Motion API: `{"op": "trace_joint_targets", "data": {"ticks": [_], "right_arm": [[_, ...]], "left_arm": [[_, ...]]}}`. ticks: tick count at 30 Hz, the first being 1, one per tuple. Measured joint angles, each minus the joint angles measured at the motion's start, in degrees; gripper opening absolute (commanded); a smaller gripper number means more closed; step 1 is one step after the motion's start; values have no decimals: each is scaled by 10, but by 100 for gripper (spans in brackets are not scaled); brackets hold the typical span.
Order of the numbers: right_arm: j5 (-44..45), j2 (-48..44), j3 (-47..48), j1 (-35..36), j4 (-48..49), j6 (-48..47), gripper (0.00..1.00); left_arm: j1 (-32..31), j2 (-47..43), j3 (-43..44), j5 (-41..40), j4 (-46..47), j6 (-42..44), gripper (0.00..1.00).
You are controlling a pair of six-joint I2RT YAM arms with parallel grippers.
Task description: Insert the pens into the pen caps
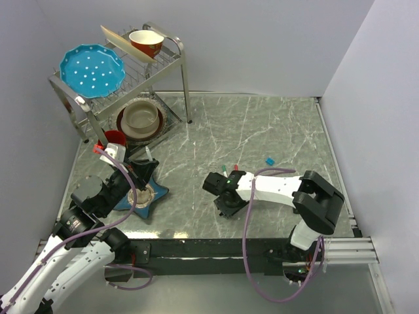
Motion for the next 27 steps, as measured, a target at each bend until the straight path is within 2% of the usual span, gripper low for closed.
{"op": "trace_joint_targets", "data": {"ticks": [8, 18, 21, 27], "right_arm": [[4, 0, -6, -2, 0, 2, 46], [9, 9, -12, -7, -2, 9, 41], [7, 9, -12, -7, -1, 10, 37], [2, 7, -17, -9, -4, 7, 23]], "left_arm": [[0, 0, 0, 0, 0, 0, 1], [0, 0, 0, -3, 0, 0, 1], [0, 0, 0, -4, 0, 0, 1], [0, 0, 0, -5, 0, 0, 1]]}}
